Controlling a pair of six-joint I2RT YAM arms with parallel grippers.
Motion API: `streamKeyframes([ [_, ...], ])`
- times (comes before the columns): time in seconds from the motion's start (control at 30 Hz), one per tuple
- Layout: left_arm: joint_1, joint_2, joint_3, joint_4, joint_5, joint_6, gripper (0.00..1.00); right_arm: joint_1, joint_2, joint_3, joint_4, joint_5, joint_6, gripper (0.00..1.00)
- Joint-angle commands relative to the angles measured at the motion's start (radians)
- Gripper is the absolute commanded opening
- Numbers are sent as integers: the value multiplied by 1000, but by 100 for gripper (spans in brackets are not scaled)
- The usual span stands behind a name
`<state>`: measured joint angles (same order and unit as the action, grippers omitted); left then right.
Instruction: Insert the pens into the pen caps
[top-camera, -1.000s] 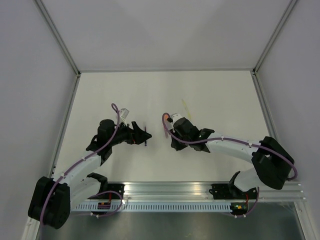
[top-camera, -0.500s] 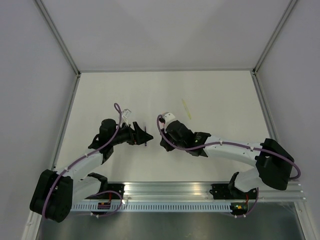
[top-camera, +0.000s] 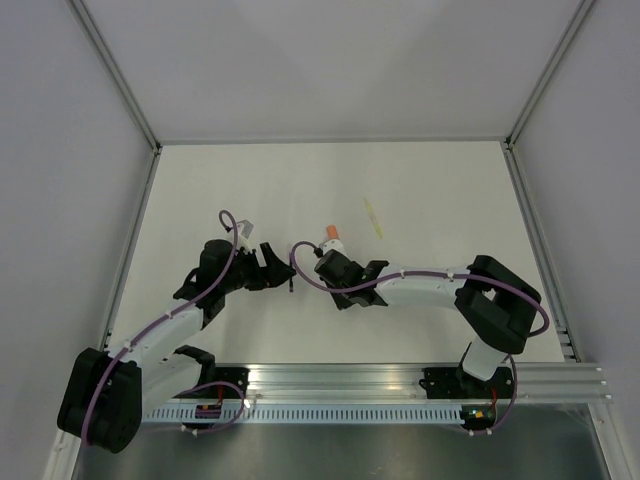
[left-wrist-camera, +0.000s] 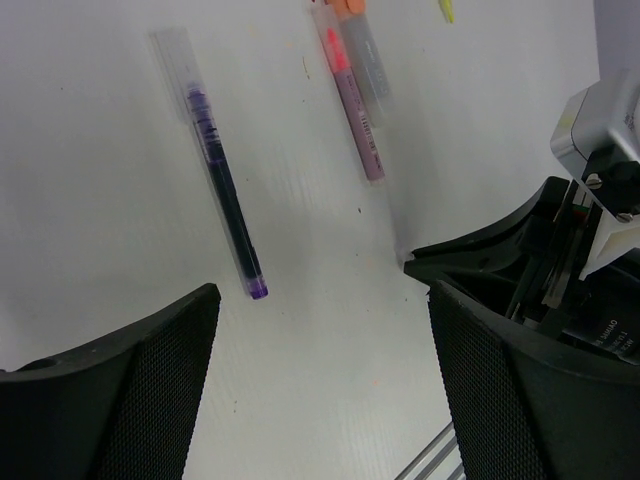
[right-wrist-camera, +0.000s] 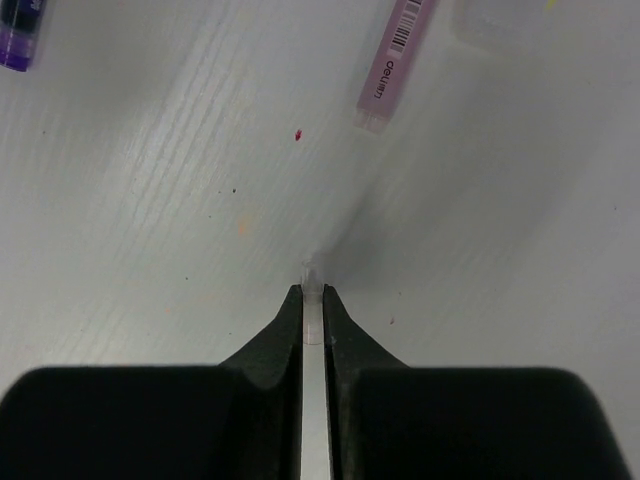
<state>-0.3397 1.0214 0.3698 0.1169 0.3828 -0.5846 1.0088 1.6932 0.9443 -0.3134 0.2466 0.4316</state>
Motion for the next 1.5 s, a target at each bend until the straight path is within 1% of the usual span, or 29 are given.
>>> streamKeyframes([
  [0.0,4,-18,38,-16,-51,34,89,2,13,30,-49,31,12,12],
  [0.1,4,-17,38,-17,-47,34,89,2,8,27,-70,13,3,16],
  [0.13,2,-18,38,-16,-42,32,89,2,3,21,-75,8,1,19],
  [0.17,4,-18,38,-14,-39,32,89,2,-3,19,-78,3,-2,23],
  [0.27,4,-18,40,-14,-36,32,89,2,-18,16,-95,2,-2,28],
  [0.47,4,-21,40,-11,-30,32,89,4,-56,-19,-99,-29,-8,31],
  [0.67,4,-21,37,-10,-28,31,90,4,-41,-25,-98,-30,-13,31],
  [0.9,4,-21,37,-10,-28,31,90,2,-23,-25,-90,-23,-14,24],
  [0.97,4,-21,35,-6,-24,31,89,2,-24,-27,-87,-18,-13,19],
  [1.0,4,-21,35,-3,-19,29,89,2,-29,-29,-85,-15,-11,14],
  [1.07,4,-21,31,6,-7,26,89,2,-33,-30,-81,-13,-11,9],
  [1.1,4,-21,27,12,-1,23,88,4,-43,-30,-78,-13,-11,4],
  [1.17,4,-23,17,41,31,9,87,2,-56,-35,-69,-12,-8,1],
  [1.23,4,-30,1,102,97,-7,85,2,-99,-41,-52,-10,-5,0],
  [1.33,4,-30,-11,158,182,-43,83,5,-193,-79,45,-38,9,0],
  [1.37,2,-27,-17,191,198,-66,82,8,-219,-110,118,-64,9,0],
  [1.43,4,-23,-29,236,240,-95,79,20,-295,-140,186,-82,12,0],
  [1.47,2,-18,-46,291,257,-133,78,28,-315,-165,247,-90,13,0],
])
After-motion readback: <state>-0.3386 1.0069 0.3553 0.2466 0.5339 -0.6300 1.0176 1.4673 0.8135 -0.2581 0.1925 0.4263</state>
